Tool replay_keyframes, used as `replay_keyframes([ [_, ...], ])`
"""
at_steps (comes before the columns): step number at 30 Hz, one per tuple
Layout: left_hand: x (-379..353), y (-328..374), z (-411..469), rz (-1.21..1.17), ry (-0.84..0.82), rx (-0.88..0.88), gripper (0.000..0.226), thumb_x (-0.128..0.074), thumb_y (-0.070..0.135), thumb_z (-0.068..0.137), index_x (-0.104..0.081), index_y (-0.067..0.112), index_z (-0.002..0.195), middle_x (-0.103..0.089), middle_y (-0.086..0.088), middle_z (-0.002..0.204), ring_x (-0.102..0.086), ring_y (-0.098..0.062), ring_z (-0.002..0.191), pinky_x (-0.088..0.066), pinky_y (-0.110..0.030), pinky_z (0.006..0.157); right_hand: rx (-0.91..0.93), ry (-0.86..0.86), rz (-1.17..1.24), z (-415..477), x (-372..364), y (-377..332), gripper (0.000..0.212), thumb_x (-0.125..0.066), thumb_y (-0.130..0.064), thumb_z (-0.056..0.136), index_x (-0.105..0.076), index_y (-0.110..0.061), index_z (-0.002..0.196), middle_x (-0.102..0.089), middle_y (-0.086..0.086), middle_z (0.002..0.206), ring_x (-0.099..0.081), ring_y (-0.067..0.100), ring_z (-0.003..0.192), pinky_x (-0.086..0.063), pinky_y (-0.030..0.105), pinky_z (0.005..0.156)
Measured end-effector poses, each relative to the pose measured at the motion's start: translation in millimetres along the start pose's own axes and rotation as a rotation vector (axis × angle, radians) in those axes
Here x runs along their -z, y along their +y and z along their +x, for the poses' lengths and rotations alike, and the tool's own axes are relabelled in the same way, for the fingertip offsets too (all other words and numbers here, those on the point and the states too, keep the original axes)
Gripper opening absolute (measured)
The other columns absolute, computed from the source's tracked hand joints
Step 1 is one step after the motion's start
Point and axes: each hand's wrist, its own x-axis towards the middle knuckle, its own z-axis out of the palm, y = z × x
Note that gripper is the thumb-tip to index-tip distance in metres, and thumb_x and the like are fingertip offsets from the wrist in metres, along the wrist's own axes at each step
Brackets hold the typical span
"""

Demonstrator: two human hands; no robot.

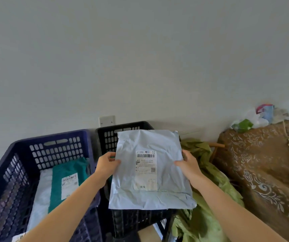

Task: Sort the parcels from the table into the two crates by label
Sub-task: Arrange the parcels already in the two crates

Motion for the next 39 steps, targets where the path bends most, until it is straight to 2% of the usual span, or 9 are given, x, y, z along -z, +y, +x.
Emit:
replay_keyframes([
  [4, -23, 15, 22, 0.020, 0.096, 0.025, 0.024, -0.060, 0.003, 0.090, -0.060, 0.010, 0.113, -0.064, -0.007, 0.095, -0.064, -0.024, 0.085, -0.053, -0.034, 0.072, 0.007, -0.095, -0.036, 49, 6, -8, 0.035, -0.055, -0.003, 0.089, -0.048, -0.021, 0.119, -0.054, -0.005, 0.102, -0.053, 0.006, 0.086, -0.042, 0.021, 0.064],
  [9, -29, 27, 50, 0.085, 0.212, 0.037, 0.025, -0.056, 0.005, 0.091, -0.059, 0.011, 0.115, -0.062, -0.001, 0.088, -0.061, -0.017, 0.078, -0.048, -0.024, 0.060, 0.025, -0.171, -0.069, 102, -7, -21, 0.028, -0.051, 0.001, 0.090, -0.047, -0.021, 0.107, -0.055, -0.003, 0.096, -0.053, 0.007, 0.082, -0.044, 0.021, 0.065],
  [13, -31, 21, 78, 0.174, 0.259, 0.083, 0.035, -0.051, 0.001, 0.090, -0.055, 0.011, 0.123, -0.063, -0.003, 0.093, -0.061, -0.021, 0.084, -0.049, -0.027, 0.065, 0.012, -0.243, -0.100, 137, -35, -19, 0.027, -0.050, 0.004, 0.088, -0.050, -0.013, 0.109, -0.057, 0.001, 0.097, -0.056, 0.014, 0.085, -0.043, 0.020, 0.063],
  [16, -35, 11, 103, 0.262, 0.288, 0.104, 0.037, -0.049, 0.002, 0.091, -0.051, 0.011, 0.127, -0.062, -0.007, 0.104, -0.058, -0.025, 0.090, -0.048, -0.034, 0.072, 0.003, -0.283, -0.126, 157, -58, -10, 0.040, -0.048, 0.001, 0.087, -0.048, -0.009, 0.126, -0.057, 0.007, 0.113, -0.057, 0.020, 0.098, -0.048, 0.027, 0.071],
  [21, -42, -13, 137, 0.397, 0.250, 0.153, 0.029, -0.049, 0.007, 0.092, -0.045, 0.012, 0.121, -0.057, -0.003, 0.097, -0.056, -0.022, 0.081, -0.048, -0.033, 0.063, -0.011, -0.289, -0.173, 178, -88, 7, 0.033, -0.047, -0.003, 0.088, -0.051, 0.002, 0.120, -0.058, 0.023, 0.107, -0.058, 0.038, 0.102, -0.051, 0.042, 0.082],
  [25, -54, -34, 159, 0.447, 0.212, 0.226, 0.028, -0.047, 0.010, 0.093, -0.038, 0.013, 0.120, -0.057, -0.008, 0.106, -0.060, -0.028, 0.091, -0.052, -0.040, 0.072, -0.017, -0.318, -0.251, 206, -112, 34, 0.029, -0.050, -0.013, 0.084, -0.047, -0.015, 0.113, -0.057, 0.006, 0.102, -0.059, 0.029, 0.099, -0.052, 0.041, 0.083],
  [29, -64, -60, 177, 0.481, 0.175, 0.306, 0.041, -0.042, 0.006, 0.092, -0.032, 0.008, 0.132, -0.054, -0.014, 0.121, -0.056, -0.034, 0.108, -0.050, -0.047, 0.091, -0.004, -0.340, -0.331, 243, -137, 79, 0.031, -0.044, -0.012, 0.078, -0.051, -0.012, 0.109, -0.061, 0.007, 0.097, -0.062, 0.029, 0.094, -0.057, 0.045, 0.078],
  [33, -72, -78, 189, 0.543, 0.169, 0.413, 0.055, -0.039, 0.004, 0.094, -0.019, 0.006, 0.145, -0.039, -0.016, 0.139, -0.047, -0.035, 0.123, -0.042, -0.043, 0.098, -0.029, -0.363, -0.359, 245, -153, 90, 0.031, -0.047, -0.010, 0.084, -0.046, -0.019, 0.113, -0.057, 0.003, 0.101, -0.060, 0.024, 0.094, -0.055, 0.042, 0.081],
  [39, -89, -100, 201, 0.536, 0.252, 0.437, 0.068, -0.043, 0.027, 0.100, -0.001, 0.010, 0.151, -0.027, -0.017, 0.147, -0.037, -0.035, 0.131, -0.037, -0.048, 0.102, -0.077, -0.380, -0.329, 236, -168, 85, 0.038, -0.036, -0.001, 0.096, -0.036, -0.013, 0.132, -0.051, 0.002, 0.111, -0.050, 0.017, 0.099, -0.043, 0.032, 0.089],
])
